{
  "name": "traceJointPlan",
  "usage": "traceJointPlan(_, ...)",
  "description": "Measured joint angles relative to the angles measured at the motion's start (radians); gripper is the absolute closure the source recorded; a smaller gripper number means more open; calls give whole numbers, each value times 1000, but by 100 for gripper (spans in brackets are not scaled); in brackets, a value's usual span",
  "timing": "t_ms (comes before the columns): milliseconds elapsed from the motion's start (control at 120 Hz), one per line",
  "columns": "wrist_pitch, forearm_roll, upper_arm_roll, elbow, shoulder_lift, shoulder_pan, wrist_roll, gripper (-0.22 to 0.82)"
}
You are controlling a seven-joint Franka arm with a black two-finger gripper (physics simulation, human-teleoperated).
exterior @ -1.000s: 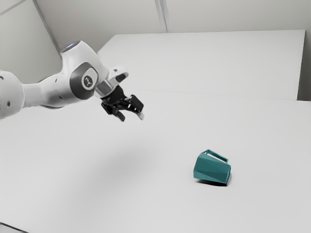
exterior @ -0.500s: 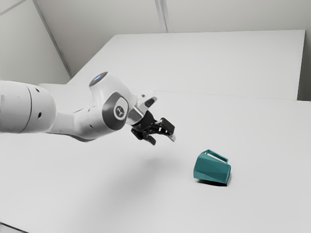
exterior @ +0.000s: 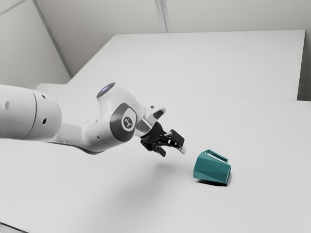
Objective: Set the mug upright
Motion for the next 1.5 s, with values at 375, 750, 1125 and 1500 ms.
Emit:
traceJointPlan(375,84,-78,-34,20,24,-70,63,2)
traceJointPlan(750,172,-172,-34,79,112,-152,97,2)
traceJointPlan(1125,221,-224,-35,88,126,-210,118,26)
traceJointPlan(1500,251,-217,-39,147,119,-241,139,42)
